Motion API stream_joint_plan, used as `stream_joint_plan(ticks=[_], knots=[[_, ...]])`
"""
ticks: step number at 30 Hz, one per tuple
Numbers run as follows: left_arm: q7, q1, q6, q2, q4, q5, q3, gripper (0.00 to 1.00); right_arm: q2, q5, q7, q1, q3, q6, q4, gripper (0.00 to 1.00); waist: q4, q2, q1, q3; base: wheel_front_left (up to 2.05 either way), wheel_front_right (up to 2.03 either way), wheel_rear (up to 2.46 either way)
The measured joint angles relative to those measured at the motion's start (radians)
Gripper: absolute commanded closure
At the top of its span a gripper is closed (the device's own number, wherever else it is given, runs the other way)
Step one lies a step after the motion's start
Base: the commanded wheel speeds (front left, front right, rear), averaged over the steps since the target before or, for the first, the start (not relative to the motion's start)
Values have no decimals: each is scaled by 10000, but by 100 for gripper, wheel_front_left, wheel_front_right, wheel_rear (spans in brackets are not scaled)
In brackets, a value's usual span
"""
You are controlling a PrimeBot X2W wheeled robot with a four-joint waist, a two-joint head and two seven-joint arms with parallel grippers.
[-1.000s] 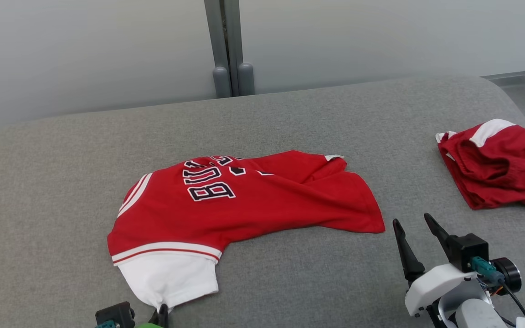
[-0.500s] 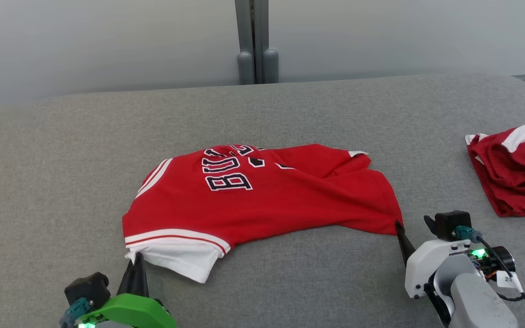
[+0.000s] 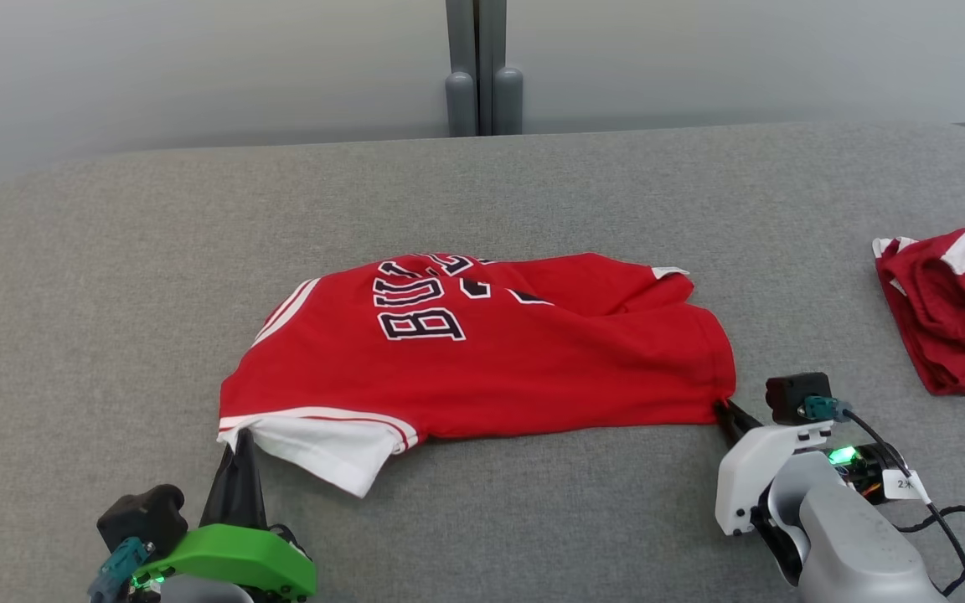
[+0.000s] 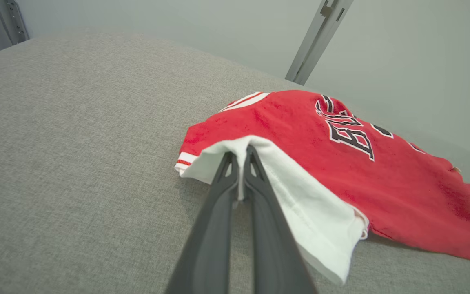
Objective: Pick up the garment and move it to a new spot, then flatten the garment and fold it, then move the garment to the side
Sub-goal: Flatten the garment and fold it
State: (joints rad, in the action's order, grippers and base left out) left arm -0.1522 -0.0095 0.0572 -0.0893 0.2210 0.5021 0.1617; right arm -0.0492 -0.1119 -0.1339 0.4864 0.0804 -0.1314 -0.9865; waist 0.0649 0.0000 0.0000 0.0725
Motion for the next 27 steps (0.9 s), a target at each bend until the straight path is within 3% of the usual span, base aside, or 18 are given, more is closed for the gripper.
stream_joint_plan(ticks=[8,15,20,27], knots=[[2,-512,-397,-144,-723,679,-337,100,2,-1478,-662,497,813,0,500,100,-318,0,0,-181,0,0,0],[485,-1467,-523,-1066,-1910,616,-688,100,6,-2196,-788,628,1183,0,2125,100,-663,0,0,-665,0,0,0],[1108,-2220,-422,-1739,-3482,435,-890,100,-8,-2301,-259,532,867,0,4474,100,-997,0,0,-979,0,0,0],[2119,-3377,-410,-2531,-5561,98,-842,100,-263,-2424,1432,-296,-82,2,9221,100,-1431,0,0,-1341,0,0,0]])
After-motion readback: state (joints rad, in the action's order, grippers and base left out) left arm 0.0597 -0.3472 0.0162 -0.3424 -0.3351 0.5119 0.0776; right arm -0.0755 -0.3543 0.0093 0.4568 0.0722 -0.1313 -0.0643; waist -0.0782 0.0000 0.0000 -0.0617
